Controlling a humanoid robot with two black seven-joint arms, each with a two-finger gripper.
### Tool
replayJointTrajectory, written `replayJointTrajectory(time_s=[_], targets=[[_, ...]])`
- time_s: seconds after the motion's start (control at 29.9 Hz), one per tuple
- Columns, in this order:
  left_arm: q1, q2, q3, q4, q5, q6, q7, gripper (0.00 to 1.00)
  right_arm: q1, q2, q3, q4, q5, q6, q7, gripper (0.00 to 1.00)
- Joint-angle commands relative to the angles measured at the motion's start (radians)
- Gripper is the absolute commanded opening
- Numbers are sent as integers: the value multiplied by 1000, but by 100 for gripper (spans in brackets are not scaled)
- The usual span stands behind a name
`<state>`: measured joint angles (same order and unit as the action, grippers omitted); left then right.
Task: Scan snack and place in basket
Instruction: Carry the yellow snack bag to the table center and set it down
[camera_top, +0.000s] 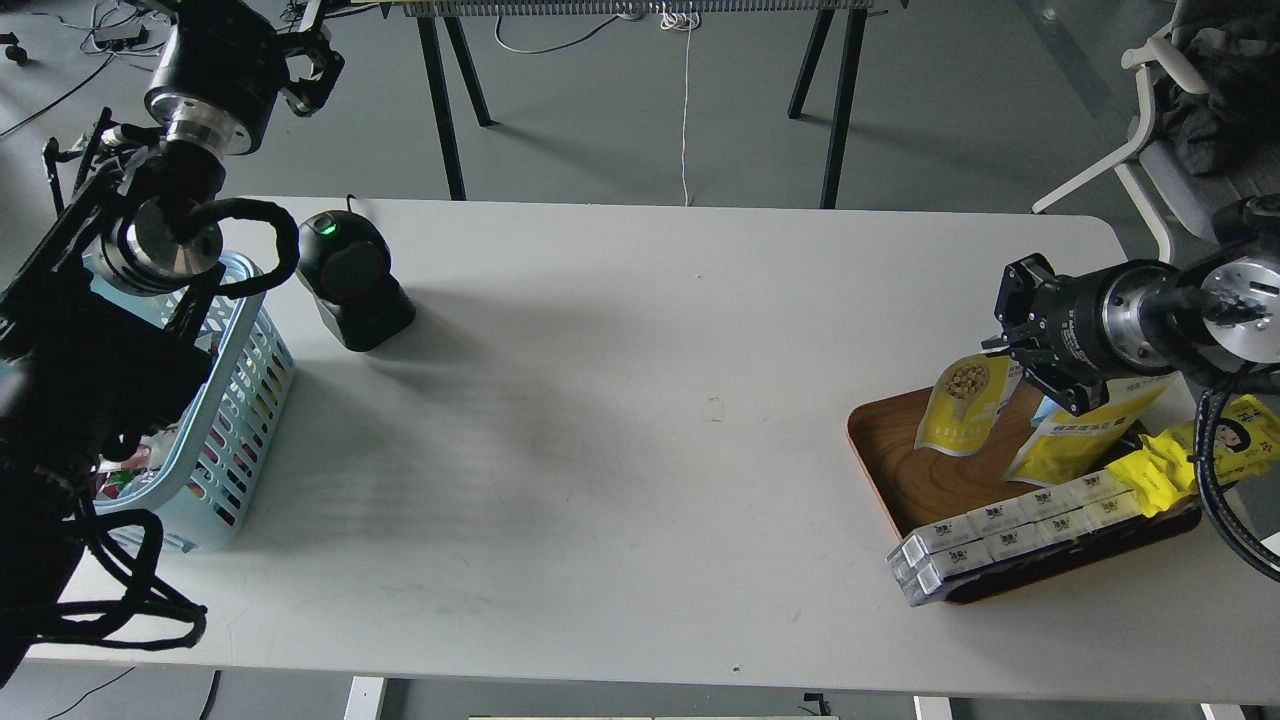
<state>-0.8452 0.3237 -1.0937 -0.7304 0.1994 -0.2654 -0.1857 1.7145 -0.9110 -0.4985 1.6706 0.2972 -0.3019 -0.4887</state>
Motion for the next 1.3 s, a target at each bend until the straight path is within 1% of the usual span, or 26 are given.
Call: replayJointTrajectory(time_s=[0.0,0.2,0.37,0.43,0.57,0.64,0.84,1.07,1.27], targets=[[0,0,0,0,0,0,-1,100,28,0,43,0,5,-11,0,0],[0,5,-2,-1,0,0,-1,100,57,38,112,-5,11,-49,0,0],[0,5,-2,0,0,-2,-1,100,37,138,164,-29,29,-109,0,0],[0,5,-2,-1,0,-2,-1,100,8,194,199,-54,36,-131,0,0],[-2,3,-2,-1,0,-2,-1,100,-76,323,282,-146,34,-187,0,1],[-2,1,-2,-1,0,-2,-1,100,-117,394,316,-189,34,-187,0,1],[-2,1,-2,-4,0,-8,-1,100,-234,546,362,-265,23,-187,0,1],[-3,1,-2,-4,0,-9,-1,100,-295,641,399,-307,-7,-187,0,2],[-2,0,0,-4,0,-9,-1,100,-305,690,406,-348,-15,-187,0,5]])
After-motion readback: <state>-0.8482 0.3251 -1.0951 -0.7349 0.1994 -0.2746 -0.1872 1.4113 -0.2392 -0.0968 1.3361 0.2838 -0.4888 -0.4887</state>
